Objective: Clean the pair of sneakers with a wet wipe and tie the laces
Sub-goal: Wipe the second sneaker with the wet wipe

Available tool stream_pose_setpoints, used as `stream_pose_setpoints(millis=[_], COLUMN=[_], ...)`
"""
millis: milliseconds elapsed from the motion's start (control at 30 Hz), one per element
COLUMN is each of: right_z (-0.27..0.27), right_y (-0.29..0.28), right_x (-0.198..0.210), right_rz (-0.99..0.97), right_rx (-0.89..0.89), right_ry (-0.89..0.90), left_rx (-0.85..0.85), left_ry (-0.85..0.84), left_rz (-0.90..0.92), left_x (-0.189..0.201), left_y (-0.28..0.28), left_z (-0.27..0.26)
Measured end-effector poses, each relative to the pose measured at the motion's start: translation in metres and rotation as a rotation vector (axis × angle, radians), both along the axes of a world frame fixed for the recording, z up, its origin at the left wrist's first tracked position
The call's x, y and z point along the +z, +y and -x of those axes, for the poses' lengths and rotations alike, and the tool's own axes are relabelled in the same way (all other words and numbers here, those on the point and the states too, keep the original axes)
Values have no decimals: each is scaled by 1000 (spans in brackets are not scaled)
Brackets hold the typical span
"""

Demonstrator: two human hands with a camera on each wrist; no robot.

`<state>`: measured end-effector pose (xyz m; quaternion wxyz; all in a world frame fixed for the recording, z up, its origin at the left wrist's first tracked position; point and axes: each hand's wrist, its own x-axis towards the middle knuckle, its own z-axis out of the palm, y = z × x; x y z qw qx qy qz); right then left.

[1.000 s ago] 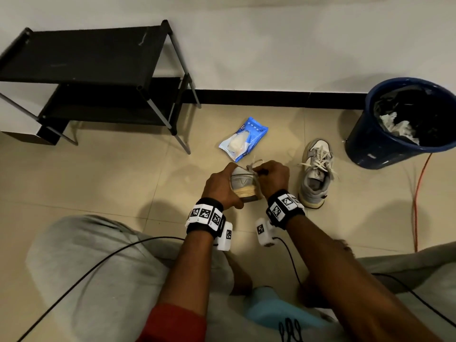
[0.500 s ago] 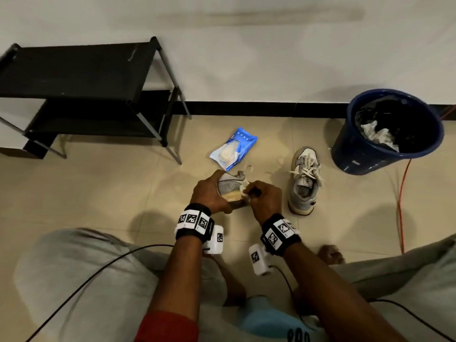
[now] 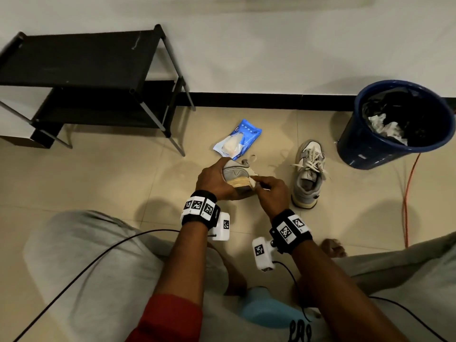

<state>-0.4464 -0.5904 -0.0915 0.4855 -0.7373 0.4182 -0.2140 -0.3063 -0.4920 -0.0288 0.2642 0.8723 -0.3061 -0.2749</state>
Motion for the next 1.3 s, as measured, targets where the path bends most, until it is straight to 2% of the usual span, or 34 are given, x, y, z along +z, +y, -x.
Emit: stream_pose_setpoints(millis=[200, 333, 433, 533, 600, 733, 800, 933, 1000, 1133, 1300], right_z=[-4, -12, -6, 5, 1, -14, -15, -10, -9, -12, -6], right_y=[-7, 5, 0, -6, -6, -1, -1, -18, -18, -16, -16], right_x=[11, 30, 16, -3, 1, 26, 20, -15, -21, -9, -18], right_rz=[-62, 141, 238, 214, 236, 92, 152, 91, 81, 38, -317], right_rx=[-41, 76, 62, 40, 71, 40, 73, 30, 41, 53, -68], right_ry=[-5, -156, -68, 38, 53, -214, -196, 87, 141, 129, -58], left_rx=[-28, 4, 2, -22, -11, 24, 20, 31, 49, 48, 70], left_ry=[25, 29, 24, 22, 18, 45, 46, 46, 30, 13, 119], left_rz=[-18, -17, -20, -49, -43, -20, -20, -30, -22, -79, -98], left_x=[1, -2, -5, -7, -9, -13, -13, -16, -18, -20, -25], left_y=[1, -2, -3, -1, -1, -5, -4, 3, 4, -2, -13], left_z=[-6, -9, -13, -17, -18, -19, -21, -21, -18, -11, -10])
